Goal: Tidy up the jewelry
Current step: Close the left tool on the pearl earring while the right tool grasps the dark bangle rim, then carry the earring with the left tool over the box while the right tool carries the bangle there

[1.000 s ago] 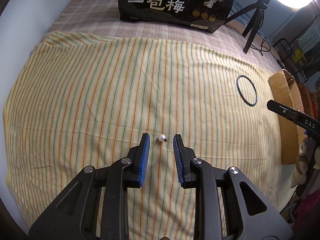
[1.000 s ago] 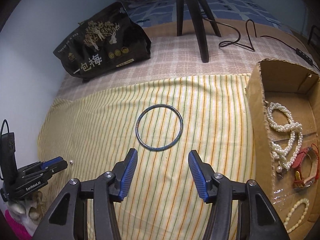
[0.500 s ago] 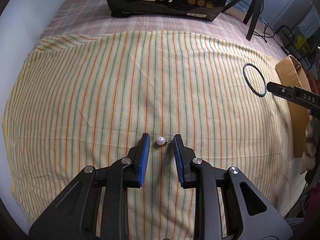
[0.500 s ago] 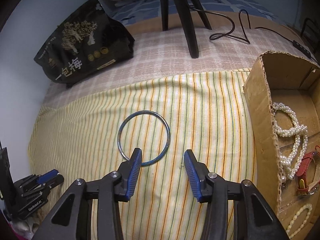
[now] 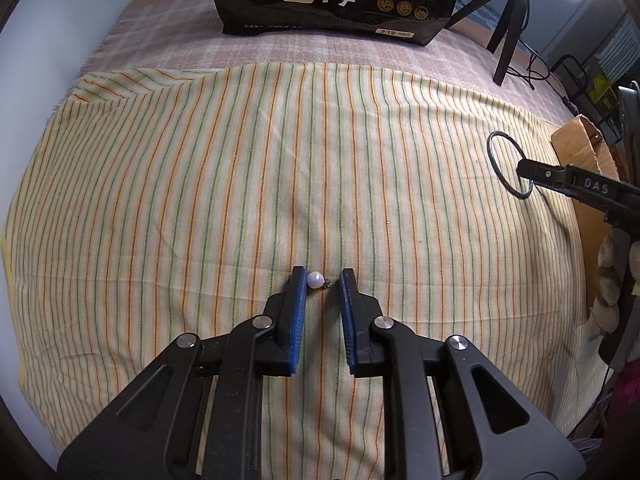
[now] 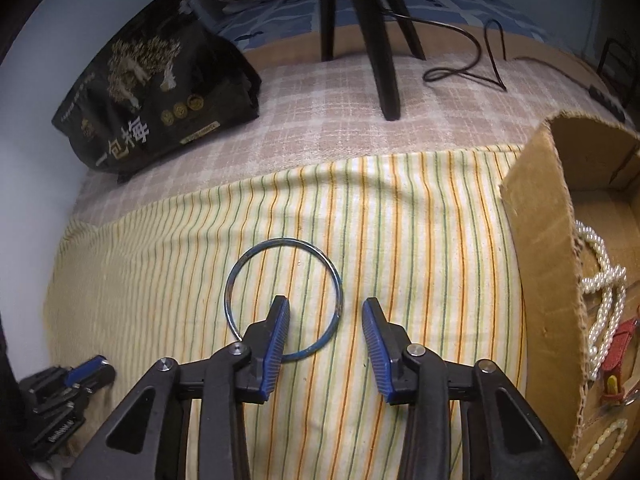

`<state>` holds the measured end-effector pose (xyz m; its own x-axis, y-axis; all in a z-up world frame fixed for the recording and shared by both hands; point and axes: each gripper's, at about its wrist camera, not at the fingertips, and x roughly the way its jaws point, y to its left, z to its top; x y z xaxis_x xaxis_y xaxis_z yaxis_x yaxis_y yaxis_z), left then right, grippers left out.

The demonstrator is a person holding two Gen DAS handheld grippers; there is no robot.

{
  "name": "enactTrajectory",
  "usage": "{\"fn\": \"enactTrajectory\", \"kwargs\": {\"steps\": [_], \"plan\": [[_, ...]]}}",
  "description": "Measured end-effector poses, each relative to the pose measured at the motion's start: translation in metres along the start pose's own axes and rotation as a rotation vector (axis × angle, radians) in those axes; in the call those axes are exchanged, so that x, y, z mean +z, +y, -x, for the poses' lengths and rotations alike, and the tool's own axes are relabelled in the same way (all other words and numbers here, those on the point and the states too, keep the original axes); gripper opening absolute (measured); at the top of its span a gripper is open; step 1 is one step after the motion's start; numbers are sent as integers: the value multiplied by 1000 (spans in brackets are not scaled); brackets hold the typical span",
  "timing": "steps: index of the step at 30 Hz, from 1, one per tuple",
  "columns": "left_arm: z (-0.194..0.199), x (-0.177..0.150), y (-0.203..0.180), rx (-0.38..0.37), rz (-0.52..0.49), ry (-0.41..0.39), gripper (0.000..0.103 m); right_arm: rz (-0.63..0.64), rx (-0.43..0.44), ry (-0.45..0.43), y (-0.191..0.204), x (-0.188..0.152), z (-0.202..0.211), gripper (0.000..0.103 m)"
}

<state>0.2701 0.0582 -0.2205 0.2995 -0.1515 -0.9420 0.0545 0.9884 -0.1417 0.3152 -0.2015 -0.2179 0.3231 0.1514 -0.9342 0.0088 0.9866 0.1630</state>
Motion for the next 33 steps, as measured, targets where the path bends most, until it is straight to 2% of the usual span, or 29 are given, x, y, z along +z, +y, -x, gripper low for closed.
{"fn": "enactTrajectory", "kwargs": {"steps": [4, 7, 12, 23, 33], "plan": [[2, 0, 1, -1, 8, -6, 15, 62, -46, -6, 8, -1, -2, 23], [3, -1, 2, -1, 12, -8, 15, 71, -44, -5, 9, -1, -2, 8], [11, 0, 6, -14, 32, -26, 15, 65, -7, -13, 8, -4, 3, 2], [25, 0, 15, -26, 55, -62, 15, 107, 26, -60, 23, -11, 23, 1], [43, -4, -4, -34, 12, -105, 15, 136, 71, -112, 29, -23, 56, 1]]}}
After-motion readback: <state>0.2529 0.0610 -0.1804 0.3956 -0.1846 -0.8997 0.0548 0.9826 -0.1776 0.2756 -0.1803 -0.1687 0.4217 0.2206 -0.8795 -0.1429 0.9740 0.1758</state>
